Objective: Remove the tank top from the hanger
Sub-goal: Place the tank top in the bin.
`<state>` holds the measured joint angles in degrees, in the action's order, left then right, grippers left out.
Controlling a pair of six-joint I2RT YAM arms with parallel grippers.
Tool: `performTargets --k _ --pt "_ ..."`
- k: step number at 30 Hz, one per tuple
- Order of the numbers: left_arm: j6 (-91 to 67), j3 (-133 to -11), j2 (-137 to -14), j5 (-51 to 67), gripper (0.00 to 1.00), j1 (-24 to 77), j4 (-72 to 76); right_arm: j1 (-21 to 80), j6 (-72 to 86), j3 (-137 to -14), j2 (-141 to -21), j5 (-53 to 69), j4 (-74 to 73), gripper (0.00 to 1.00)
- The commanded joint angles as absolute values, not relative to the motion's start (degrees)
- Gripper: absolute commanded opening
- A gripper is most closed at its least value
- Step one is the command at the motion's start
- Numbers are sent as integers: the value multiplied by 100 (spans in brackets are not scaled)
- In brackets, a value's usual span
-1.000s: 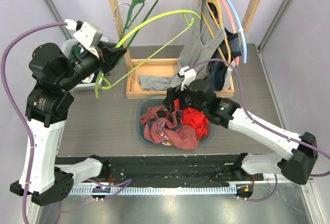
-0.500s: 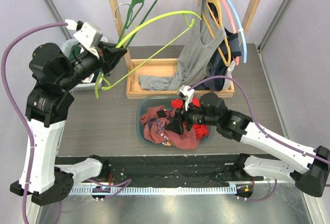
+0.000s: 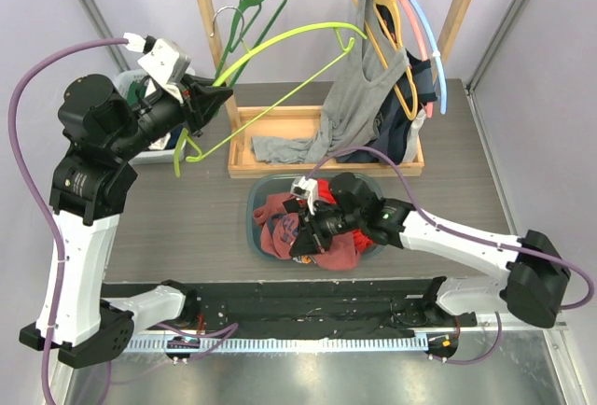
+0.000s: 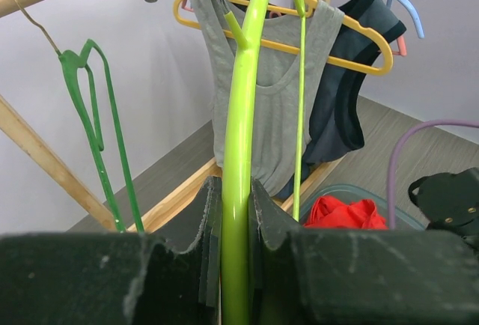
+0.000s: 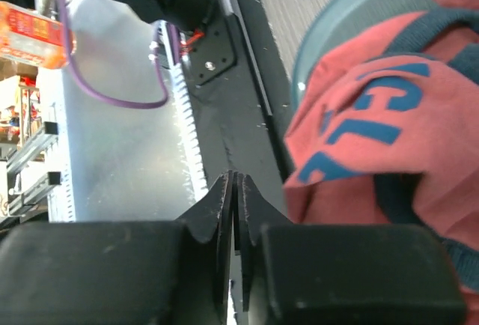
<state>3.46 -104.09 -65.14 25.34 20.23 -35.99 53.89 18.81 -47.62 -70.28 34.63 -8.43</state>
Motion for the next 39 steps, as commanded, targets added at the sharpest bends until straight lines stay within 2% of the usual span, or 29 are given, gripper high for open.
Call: performTargets --k 1,4,13,17,24,29,30,31,32,34,35,39 --pt "378 -10617 -6451 2628 0 2004 -3313 5186 1679 -4834 -7408 3280 -369 7" --pt "404 -10591 -6416 2646 0 2004 -3340 4976 1600 -4747 -7672 2859 -238 1" --pt "466 -10547 -6381 2733 0 2004 -3436 4834 1222 -4685 -7893 1873 -132 1" --pt "466 -10547 -6381 2856 0 2004 -3498 4781 1239 -4509 -8068 1890 -27 1" --pt "510 -10494 -6328 3225 0 2004 -3647 4790 2012 -3622 -8867 1995 1186 1" --pt "668 -10301 -6241 3427 0 2004 -3762 4799 2136 -3664 -8448 2022 1047 2" --pt "755 -10257 -6223 3454 0 2004 -3770 4808 2101 -3769 -8246 2013 898 8" --pt "799 -10222 -6205 3489 0 2004 -3814 4816 2040 -4075 -7870 2013 548 19" --pt "835 -10152 -6179 3498 0 2004 -3858 4808 1909 -4270 -7631 2013 336 39" --pt "957 -10064 -6144 3507 0 2004 -3902 4816 1767 -4882 -7262 2039 -321 52" --pt "1002 -9976 -6109 3507 0 2004 -3955 4825 1619 -5096 -6920 2117 -517 64" --pt "1142 -9696 -5968 3638 0 2004 -4069 4825 1117 -6177 -6408 2276 -1650 76"
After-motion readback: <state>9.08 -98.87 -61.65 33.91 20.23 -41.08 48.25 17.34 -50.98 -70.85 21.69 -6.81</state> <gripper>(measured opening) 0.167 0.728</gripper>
